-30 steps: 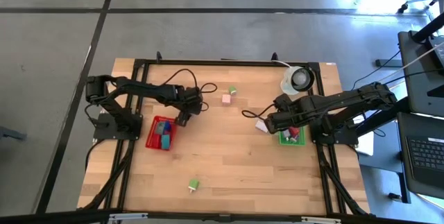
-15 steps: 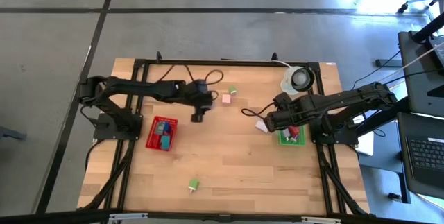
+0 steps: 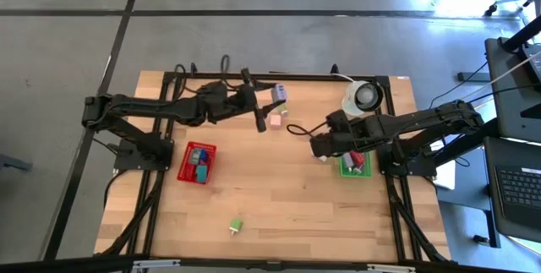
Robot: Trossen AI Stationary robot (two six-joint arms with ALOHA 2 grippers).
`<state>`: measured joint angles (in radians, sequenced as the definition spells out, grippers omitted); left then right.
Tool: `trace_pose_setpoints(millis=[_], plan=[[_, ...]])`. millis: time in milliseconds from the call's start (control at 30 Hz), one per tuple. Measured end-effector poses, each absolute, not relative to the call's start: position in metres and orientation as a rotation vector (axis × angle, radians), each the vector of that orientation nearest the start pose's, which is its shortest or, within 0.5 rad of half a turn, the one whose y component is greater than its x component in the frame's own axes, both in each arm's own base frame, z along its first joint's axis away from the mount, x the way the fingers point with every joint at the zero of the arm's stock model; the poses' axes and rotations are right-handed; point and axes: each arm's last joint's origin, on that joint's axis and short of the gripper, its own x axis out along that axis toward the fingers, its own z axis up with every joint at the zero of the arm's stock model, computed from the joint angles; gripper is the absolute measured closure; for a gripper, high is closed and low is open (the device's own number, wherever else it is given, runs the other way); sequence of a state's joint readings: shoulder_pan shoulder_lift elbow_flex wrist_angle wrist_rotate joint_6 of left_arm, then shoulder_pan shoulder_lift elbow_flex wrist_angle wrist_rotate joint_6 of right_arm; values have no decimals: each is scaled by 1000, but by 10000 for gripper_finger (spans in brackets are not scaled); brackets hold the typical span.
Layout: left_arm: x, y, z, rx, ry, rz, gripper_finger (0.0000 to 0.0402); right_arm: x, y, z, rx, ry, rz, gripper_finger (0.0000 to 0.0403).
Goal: Pick & Place Office items
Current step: Put the light blue charger adapter into the green basket
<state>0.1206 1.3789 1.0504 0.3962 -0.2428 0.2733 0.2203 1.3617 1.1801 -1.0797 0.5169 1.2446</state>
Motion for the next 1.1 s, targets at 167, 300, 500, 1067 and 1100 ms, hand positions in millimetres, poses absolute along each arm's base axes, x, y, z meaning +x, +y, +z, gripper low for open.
trace_pose_setpoints(millis=[167, 300, 500, 1067, 1100], plan=[[313, 31, 357, 305, -106, 342, 195, 252, 40, 293, 619, 699, -869, 73], [313, 21, 358, 362, -109, 367, 192, 259, 42, 296, 586, 692, -784, 73], [312, 17, 354, 421, -13, 535, 192, 264, 43, 299, 563, 663, -733, 73], [325, 9, 296, 237, 343, 578, 190, 286, 15, 357, 644, 382, -677, 73], [328, 7, 295, 245, 337, 570, 190, 289, 13, 356, 664, 387, -656, 73]])
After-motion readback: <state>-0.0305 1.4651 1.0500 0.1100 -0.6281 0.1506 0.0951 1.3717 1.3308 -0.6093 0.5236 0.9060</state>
